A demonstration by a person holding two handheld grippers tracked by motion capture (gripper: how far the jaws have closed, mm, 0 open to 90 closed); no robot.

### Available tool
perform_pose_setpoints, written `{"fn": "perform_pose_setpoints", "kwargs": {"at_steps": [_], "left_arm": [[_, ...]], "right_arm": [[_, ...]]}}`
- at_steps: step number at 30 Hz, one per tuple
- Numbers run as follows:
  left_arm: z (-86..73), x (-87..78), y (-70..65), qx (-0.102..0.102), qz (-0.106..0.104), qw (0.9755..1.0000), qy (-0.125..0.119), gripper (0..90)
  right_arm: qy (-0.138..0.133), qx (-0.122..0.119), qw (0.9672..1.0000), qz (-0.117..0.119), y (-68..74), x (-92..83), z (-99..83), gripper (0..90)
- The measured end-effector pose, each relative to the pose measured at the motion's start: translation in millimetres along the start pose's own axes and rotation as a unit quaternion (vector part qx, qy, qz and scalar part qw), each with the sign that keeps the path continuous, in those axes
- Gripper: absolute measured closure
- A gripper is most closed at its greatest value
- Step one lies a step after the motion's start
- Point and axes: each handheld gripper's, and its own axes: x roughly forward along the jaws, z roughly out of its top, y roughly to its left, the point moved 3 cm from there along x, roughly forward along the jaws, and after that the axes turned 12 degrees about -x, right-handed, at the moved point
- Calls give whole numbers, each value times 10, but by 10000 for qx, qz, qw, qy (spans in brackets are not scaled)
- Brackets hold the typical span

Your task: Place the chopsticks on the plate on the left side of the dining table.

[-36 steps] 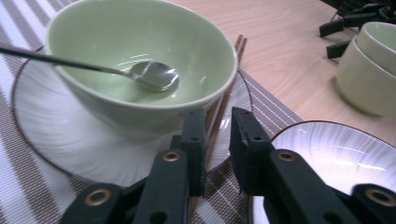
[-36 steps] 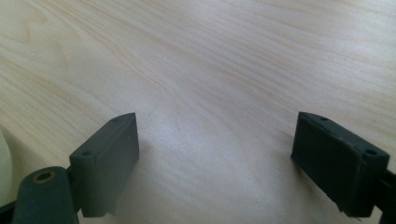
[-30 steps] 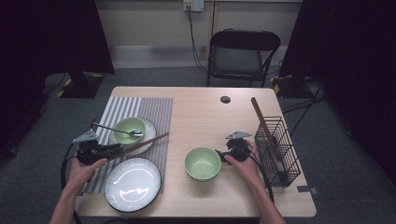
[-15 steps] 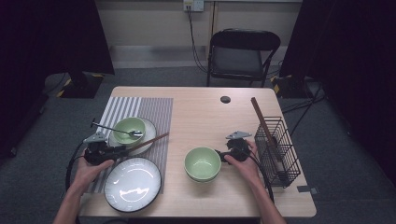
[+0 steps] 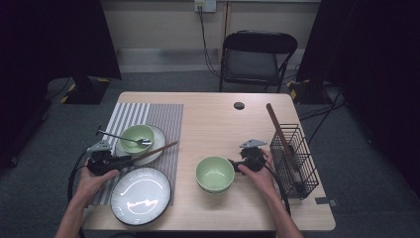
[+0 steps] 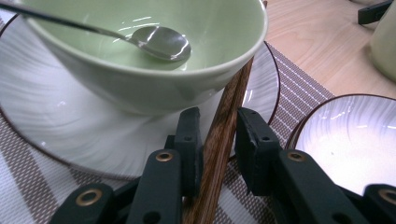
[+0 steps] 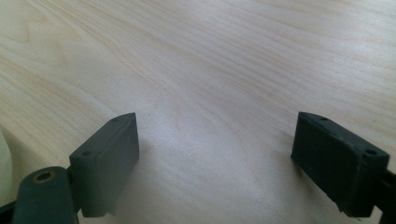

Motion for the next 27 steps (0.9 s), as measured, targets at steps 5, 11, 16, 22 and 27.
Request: {"fn": "perform_pose_setpoints", "kwargs": {"at_steps": [5,11,16,22,27], "left_arm": [[-31,-57,58,-104,-40,9999,-92,696],[-25,-72,77,-83,54,9999,-73,679],[-24,-86,96,-89,117,9998,-117,661],[-8,-124,162,-226,242,9991,-253,614],[-4,-120,154,-205,304,9990,-263,582]], "right_arm": [[-1,-2,10000,1,0,0,0,143],[-1,-1,10000,2,0,0,0,143],[-1,0,10000,2,-1,0,0,143],[-2,0,10000,3,-1,0,0,143],[-3,1,10000,3,-1,0,0,143]]}}
